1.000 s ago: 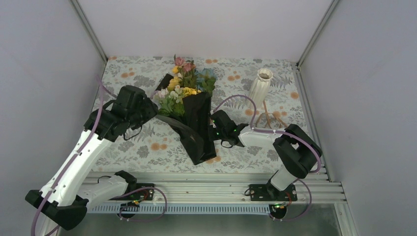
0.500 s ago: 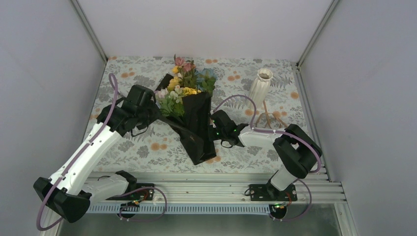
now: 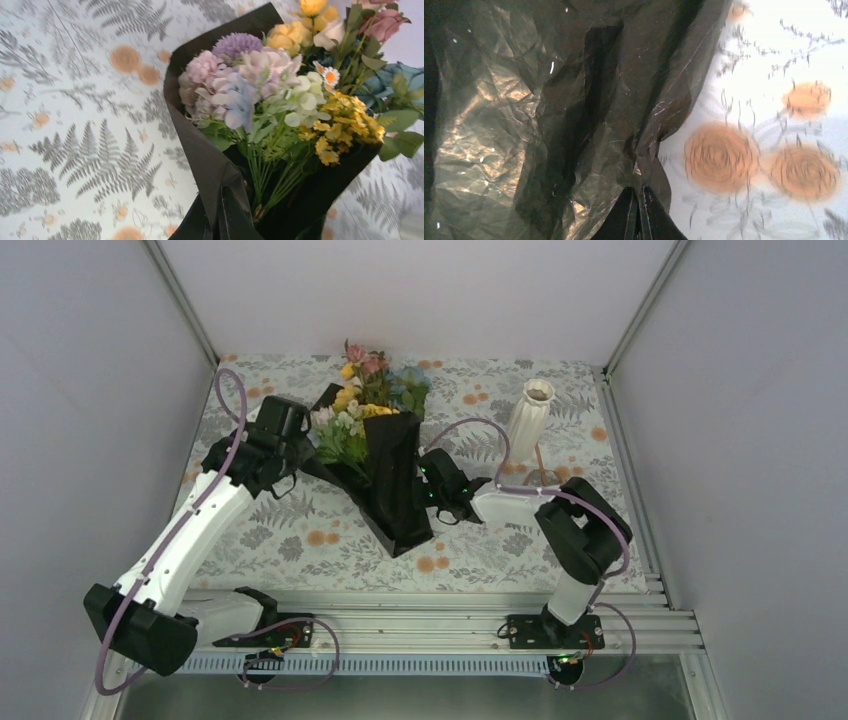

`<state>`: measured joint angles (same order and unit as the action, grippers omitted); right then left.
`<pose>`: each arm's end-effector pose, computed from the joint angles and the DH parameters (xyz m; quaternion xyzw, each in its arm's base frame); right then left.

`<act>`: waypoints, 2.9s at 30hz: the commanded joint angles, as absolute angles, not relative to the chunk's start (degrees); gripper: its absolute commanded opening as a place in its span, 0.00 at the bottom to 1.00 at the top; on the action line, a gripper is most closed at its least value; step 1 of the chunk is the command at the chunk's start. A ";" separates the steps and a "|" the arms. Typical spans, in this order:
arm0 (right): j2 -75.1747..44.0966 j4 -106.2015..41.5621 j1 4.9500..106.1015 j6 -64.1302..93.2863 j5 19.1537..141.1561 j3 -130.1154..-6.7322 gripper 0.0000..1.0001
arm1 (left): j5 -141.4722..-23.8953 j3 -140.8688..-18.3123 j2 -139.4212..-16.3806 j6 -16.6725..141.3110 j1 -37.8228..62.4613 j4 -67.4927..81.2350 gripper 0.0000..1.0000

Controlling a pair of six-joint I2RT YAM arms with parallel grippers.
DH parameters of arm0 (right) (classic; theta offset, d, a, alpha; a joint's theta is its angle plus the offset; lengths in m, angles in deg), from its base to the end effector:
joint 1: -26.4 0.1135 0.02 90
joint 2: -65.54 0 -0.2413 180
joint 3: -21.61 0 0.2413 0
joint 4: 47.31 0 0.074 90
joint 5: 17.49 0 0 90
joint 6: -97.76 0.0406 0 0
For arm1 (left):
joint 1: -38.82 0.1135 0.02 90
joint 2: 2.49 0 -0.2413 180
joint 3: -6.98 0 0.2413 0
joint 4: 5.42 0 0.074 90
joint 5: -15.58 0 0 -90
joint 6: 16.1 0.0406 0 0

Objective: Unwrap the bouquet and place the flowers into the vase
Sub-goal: Unfold the wrapping paper at the center of the board.

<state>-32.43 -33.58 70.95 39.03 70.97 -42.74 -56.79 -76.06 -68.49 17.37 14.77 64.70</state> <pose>0.2374 0.2322 0.1346 -0.1028 0.9258 0.2135 0.2946 0.2061 -0.0785 0.3146 -0.3087 0.8864 -0.0915 0.3327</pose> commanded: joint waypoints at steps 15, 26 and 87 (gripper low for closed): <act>-43.92 -36.40 68.77 39.00 68.92 -56.42 0.09 | -53.36 -77.51 -77.76 29.65 30.12 58.20 0.02; -34.56 -32.42 68.85 35.43 67.12 -51.28 0.36 | -52.03 -79.65 -74.40 31.52 30.13 62.26 0.59; -29.25 -31.02 70.87 34.65 66.72 -38.25 0.37 | -75.22 -42.78 -81.99 39.98 30.47 26.05 1.00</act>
<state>-30.71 -31.79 70.47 34.26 69.53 -38.66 -77.95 -42.86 -83.27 41.08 30.06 23.94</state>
